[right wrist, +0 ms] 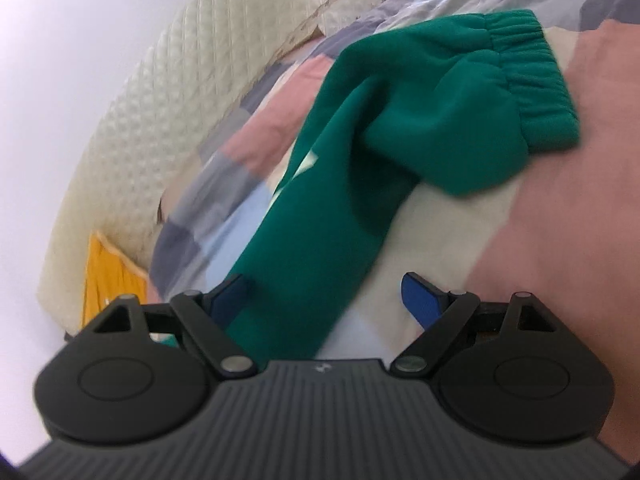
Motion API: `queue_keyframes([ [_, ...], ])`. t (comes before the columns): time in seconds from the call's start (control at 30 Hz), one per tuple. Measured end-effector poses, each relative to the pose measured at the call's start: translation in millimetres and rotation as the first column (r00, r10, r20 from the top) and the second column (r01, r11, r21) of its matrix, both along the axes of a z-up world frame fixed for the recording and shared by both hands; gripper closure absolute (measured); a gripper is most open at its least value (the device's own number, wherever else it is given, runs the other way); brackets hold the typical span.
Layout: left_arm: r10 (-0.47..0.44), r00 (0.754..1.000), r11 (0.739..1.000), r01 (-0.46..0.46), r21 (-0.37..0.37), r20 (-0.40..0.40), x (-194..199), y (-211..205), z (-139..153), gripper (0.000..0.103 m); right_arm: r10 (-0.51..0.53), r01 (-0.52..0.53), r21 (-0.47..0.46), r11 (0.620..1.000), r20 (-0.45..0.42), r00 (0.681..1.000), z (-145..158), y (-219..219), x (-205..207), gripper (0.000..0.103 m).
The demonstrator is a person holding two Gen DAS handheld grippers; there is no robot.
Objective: Fold large clothes
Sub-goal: 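Grasp the green sleeve cuff with the right gripper, then lift the sleeve with the right gripper and carry it across the hoodie body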
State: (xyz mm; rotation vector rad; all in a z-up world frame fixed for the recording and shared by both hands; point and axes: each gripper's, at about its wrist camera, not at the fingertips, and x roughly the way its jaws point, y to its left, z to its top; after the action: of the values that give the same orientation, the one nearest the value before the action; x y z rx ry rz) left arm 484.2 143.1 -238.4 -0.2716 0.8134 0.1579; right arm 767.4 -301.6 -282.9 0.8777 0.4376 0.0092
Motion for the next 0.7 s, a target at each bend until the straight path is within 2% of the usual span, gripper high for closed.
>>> queue_keyframes([
  [0.17,0.03,0.999,0.999,-0.03,-0.024,-0.016,14.8,9.3,-7.7,0.049,-0.096,0.094,0.078,0.993,0.025,0.995,-4.2,-28.8,32.5,0.015],
  [0.27,0.038,0.999,0.999,-0.038,-0.02,-0.021,23.0,11.2,-9.8,0.048,-0.163,0.162,0.088,0.983,0.013,0.986,-0.4,-44.6,53.9,0.015],
  [0.33,0.039,0.999,0.999,-0.039,-0.016,-0.021,27.5,12.5,-10.3,0.046,-0.217,0.216,0.066,0.974,0.014,0.976,5.8,-53.3,64.4,0.015],
  [0.43,0.043,0.999,0.999,-0.044,-0.013,-0.02,31.2,12.4,-10.2,0.045,-0.3,0.3,-0.025,0.954,0.006,0.954,15.6,-64.0,75.0,0.015],
  [0.5,0.044,0.999,0.999,-0.045,-0.012,-0.019,33.2,12.8,-9.8,0.045,-0.341,0.341,-0.009,0.94,-0.005,0.94,14.5,-77.2,77.2,0.016],
  [0.53,0.045,0.999,0.999,-0.045,-0.012,-0.019,33.9,12.3,-9.7,0.045,-0.351,0.351,0.002,0.936,-0.008,0.936,14.8,-81.9,78.2,0.025],
  [0.57,0.047,0.999,0.999,-0.047,-0.013,-0.02,35.2,12.6,-9.7,0.045,-0.362,0.361,-0.014,0.932,-0.019,0.932,17.1,-84.6,79.5,0.039],
  [0.6,0.048,0.999,0.999,-0.048,-0.014,-0.021,36.5,12.7,-9.8,0.045,-0.359,0.357,-0.046,0.933,-0.032,0.933,19.1,-88.0,81.9,0.047],
  [0.63,0.049,0.999,0.999,-0.049,-0.015,-0.021,37.5,13.0,-9.6,0.045,-0.348,0.344,-0.085,0.935,-0.049,0.936,20.6,-91.6,82.4,0.071],
  [0.67,0.048,0.999,0.999,-0.049,-0.017,-0.021,38.6,13.3,-9.2,0.045,-0.343,0.333,-0.128,0.934,-0.068,0.937,26.7,-92.3,87.2,0.087],
  [0.7,0.048,0.999,0.999,-0.048,-0.019,-0.02,39.3,13.7,-8.5,0.045,-0.343,0.327,-0.169,0.93,-0.072,0.937,34.5,-90.8,87.2,0.088],
])
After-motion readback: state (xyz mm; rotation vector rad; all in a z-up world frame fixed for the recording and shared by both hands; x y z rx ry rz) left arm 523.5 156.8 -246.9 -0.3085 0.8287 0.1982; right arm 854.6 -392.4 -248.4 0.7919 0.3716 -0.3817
